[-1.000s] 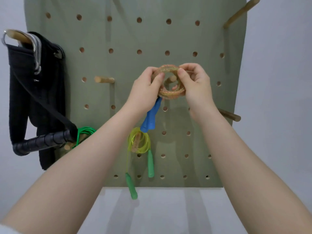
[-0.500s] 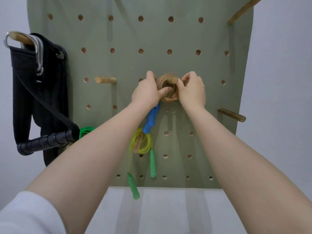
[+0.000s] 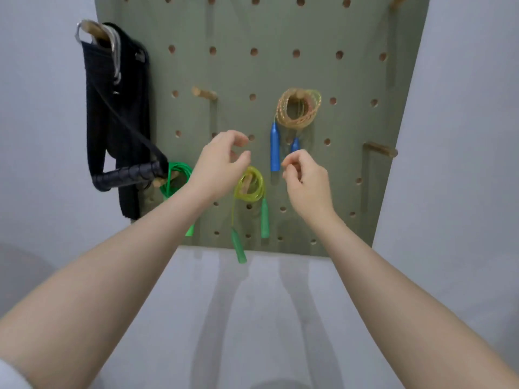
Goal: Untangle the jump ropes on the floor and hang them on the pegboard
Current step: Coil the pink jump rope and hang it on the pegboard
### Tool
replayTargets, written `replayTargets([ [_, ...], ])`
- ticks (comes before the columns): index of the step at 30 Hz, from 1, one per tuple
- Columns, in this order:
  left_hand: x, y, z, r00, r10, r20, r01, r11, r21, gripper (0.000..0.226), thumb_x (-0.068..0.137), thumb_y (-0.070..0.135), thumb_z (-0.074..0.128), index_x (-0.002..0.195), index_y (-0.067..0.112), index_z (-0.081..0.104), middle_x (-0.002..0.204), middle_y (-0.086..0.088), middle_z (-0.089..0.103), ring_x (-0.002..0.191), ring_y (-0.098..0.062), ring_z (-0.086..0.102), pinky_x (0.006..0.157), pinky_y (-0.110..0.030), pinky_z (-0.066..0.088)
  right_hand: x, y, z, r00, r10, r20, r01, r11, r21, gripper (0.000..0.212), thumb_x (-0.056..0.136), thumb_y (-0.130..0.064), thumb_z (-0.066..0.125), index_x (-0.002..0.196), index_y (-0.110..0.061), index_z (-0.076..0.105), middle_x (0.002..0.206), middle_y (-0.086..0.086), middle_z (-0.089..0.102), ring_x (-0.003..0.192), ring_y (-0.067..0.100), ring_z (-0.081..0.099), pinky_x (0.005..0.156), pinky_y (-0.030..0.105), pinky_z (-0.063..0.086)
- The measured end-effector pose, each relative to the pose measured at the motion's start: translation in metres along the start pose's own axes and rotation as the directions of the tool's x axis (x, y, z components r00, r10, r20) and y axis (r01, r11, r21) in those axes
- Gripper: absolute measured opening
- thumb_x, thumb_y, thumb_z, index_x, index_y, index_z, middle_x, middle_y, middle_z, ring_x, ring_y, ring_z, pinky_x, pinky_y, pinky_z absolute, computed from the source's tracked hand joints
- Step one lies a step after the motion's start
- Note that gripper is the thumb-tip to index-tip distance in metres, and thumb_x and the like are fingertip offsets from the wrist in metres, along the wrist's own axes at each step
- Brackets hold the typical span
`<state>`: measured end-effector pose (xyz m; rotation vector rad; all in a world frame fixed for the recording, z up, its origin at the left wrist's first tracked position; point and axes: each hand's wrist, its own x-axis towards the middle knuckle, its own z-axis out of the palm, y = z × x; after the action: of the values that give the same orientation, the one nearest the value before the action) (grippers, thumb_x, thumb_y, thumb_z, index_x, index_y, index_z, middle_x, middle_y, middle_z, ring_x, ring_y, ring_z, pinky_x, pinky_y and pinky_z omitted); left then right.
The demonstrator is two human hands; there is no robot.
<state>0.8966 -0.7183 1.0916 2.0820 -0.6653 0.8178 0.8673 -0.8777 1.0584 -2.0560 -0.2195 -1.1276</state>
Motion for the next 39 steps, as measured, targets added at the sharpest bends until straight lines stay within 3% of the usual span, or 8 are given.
replayTargets([
  [3, -0.075, -0.043, -0.021, 0.988, -0.131, 0.077, 0.126, 0.99, 0.069, 0.017, 0.089, 0.014, 0.053, 0.104, 0.013, 0.061, 0.102, -0.002, 0.065, 0.074, -0.02, 0.059, 0.07, -0.022, 0.04, -0.045, -0.021, 0.039, 0.867, 0.089, 0.49, -0.099, 0.995, -0.006, 0.015, 0.09, -0.01, 0.048, 0.082, -0.019, 0.057, 0.067, -0.003, 0.061, 0.057, 0.011, 0.053, 0.063, 0.028, 0.043],
  [7, -0.218, -0.105, -0.069, 0.836, -0.506, 0.211, 0.491, 0.863, 0.119, 0.015, 0.092, 0.017, 0.05, 0.105, 0.018, 0.057, 0.098, 0.005, 0.061, 0.07, -0.016, 0.065, 0.061, -0.026, 0.046, -0.146, -0.057, 0.106, 0.394, 0.114, 0.912, -0.051, 0.993, -0.102, 0.016, 0.093, -0.022, 0.046, 0.098, -0.015, 0.06, 0.088, 0.0, 0.065, 0.07, 0.016, 0.061, 0.058, 0.023, 0.043],
  [13, -0.49, -0.14, -0.176, 0.34, -0.922, 0.184, 0.903, 0.375, 0.208, 0.007, 0.091, 0.012, 0.051, 0.092, 0.015, 0.057, 0.088, -0.007, 0.065, 0.064, -0.013, 0.061, 0.064, -0.025, 0.047, -0.343, -0.135, 0.193, -0.209, 0.009, 0.978, 0.082, 0.997, 0.008, 0.018, 0.095, -0.016, 0.045, 0.095, -0.004, 0.058, 0.091, 0.011, 0.062, 0.078, 0.021, 0.058, 0.064, 0.024, 0.044],
  [18, -0.668, -0.086, -0.27, -0.037, -0.997, 0.063, 0.989, -0.028, 0.142, 0.008, 0.089, 0.005, 0.049, 0.089, 0.008, 0.056, 0.088, -0.008, 0.061, 0.061, -0.013, 0.056, 0.053, -0.015, 0.042, -0.493, -0.223, 0.234, -0.5, -0.123, 0.857, 0.153, 0.962, 0.227, 0.024, 0.095, -0.018, 0.046, 0.072, -0.017, 0.051, 0.083, 0.004, 0.061, 0.078, 0.023, 0.059, 0.068, 0.03, 0.043],
  [22, -0.762, -0.031, -0.326, -0.229, -0.968, -0.105, 0.973, -0.224, -0.053, 0.01, 0.092, 0.01, 0.047, 0.093, 0.009, 0.057, 0.089, -0.009, 0.063, 0.062, -0.014, 0.057, 0.05, -0.014, 0.042, -0.586, -0.298, 0.237, -0.638, -0.201, 0.744, 0.084, 0.941, 0.327, 0.018, 0.097, -0.024, 0.046, 0.096, -0.011, 0.058, 0.091, 0.004, 0.06, 0.077, 0.019, 0.056, 0.063, 0.023, 0.043],
  [26, -0.816, -0.002, -0.36, -0.35, -0.921, -0.171, 0.932, -0.324, -0.165, 0.012, 0.093, 0.011, 0.046, 0.093, 0.009, 0.057, 0.088, -0.009, 0.064, 0.066, -0.018, 0.058, 0.055, -0.021, 0.042, -0.645, -0.354, 0.234, -0.71, -0.292, 0.641, 0.044, 0.89, 0.454, 0.014, 0.094, -0.019, 0.047, 0.09, -0.012, 0.058, 0.088, 0.002, 0.06, 0.075, 0.017, 0.054, 0.058, 0.016, 0.039],
  [33, -0.845, -0.014, -0.413, -0.424, -0.889, -0.172, 0.891, -0.376, -0.254, 0.014, 0.096, 0.014, 0.042, 0.101, 0.009, 0.054, 0.093, -0.008, 0.064, 0.069, -0.015, 0.057, 0.059, -0.023, 0.042, -0.68, -0.399, 0.278, -0.796, -0.231, 0.56, 0.119, 0.846, 0.519, 0.014, 0.093, -0.024, 0.043, 0.092, -0.018, 0.056, 0.094, -0.002, 0.057, 0.08, 0.015, 0.052, 0.064, 0.025, 0.039],
  [39, -0.857, -0.036, -0.478, -0.467, -0.867, -0.171, 0.876, -0.427, -0.224, 0.019, 0.097, 0.014, 0.041, 0.106, 0.006, 0.055, 0.092, -0.008, 0.061, 0.066, -0.012, 0.054, 0.056, -0.018, 0.042, -0.707, -0.45, 0.328, -0.737, -0.221, 0.638, 0.085, 0.907, 0.413, 0.017, 0.094, -0.018, 0.044, 0.09, -0.007, 0.057, 0.088, 0.005, 0.059, 0.075, 0.018, 0.053, 0.061, 0.027, 0.039],
])
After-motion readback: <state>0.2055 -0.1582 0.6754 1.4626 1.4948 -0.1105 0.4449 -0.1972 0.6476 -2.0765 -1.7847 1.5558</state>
